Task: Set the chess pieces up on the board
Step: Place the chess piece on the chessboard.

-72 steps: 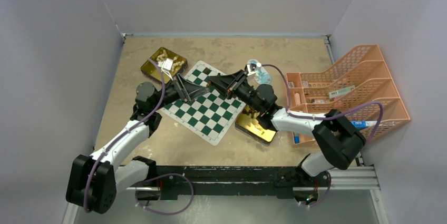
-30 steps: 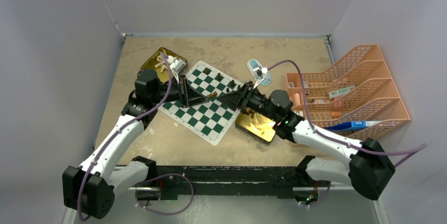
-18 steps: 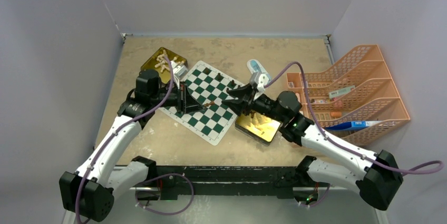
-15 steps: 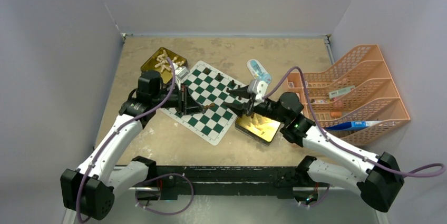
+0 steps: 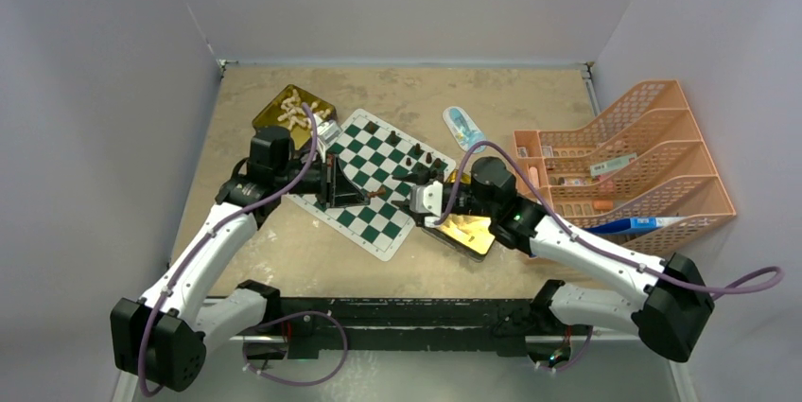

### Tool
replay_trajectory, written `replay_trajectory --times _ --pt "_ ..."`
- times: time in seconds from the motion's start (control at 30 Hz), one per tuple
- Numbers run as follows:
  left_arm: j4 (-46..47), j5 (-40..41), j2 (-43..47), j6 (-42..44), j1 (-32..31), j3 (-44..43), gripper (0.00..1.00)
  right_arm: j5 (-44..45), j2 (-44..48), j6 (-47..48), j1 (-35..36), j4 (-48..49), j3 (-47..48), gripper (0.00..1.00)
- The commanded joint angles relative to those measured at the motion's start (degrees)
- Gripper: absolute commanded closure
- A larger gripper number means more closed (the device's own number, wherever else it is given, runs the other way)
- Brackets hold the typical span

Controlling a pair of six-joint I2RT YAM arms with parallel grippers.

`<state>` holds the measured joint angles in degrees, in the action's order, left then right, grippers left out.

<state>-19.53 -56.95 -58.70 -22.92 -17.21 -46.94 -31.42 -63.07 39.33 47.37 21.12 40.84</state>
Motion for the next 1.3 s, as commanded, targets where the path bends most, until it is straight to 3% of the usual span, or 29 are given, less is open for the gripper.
replay_trajectory --times 0.0,0.23,0.57,0.7,0.83,0.9,1.03,1.13,1.27 --pt "1.71 -2.43 -0.8 1.99 0.25 -1.56 1.0 1.38 -1.25 7.49 0.86 0.87 3.48 0.47" --pt "2.07 -5.19 -4.73 1.65 0.25 -3.19 1.0 2.11 -3.87 9.37 2.34 0.19 4.7 0.46" --pt "5.95 -5.08 -5.29 -0.29 0.25 -2.2 1.0 2.21 -8.09 12.23 3.84 -1.61 5.61 0.53" --pt "4.17 -5.16 -6.87 -0.45 0.25 -4.44 1.0 2.58 -8.25 12.53 3.79 -1.83 5.67 0.67" --pt "3.85 -3.7 -6.88 -0.59 0.25 -5.71 1.0 0.96 -7.28 8.31 3.82 3.97 3.44 0.93" --pt "4.01 -2.73 -6.64 -1.43 0.25 -6.32 0.94 1.15 -6.88 5.39 3.82 7.38 2.11 1.0" --pt "5.05 0.26 -4.94 -3.37 0.25 -7.41 0.7 3.33 -6.88 -4.39 3.92 15.84 0.39 1.0" --pt "8.73 3.27 -3.03 -6.16 0.27 -6.92 0.63 5.73 -6.98 -13.8 3.93 24.47 -0.63 1.0" --pt "10.15 6.44 -2.13 -5.57 0.25 -8.33 0.57 10.39 -6.73 -20.27 4.04 28.86 -0.74 1.0"
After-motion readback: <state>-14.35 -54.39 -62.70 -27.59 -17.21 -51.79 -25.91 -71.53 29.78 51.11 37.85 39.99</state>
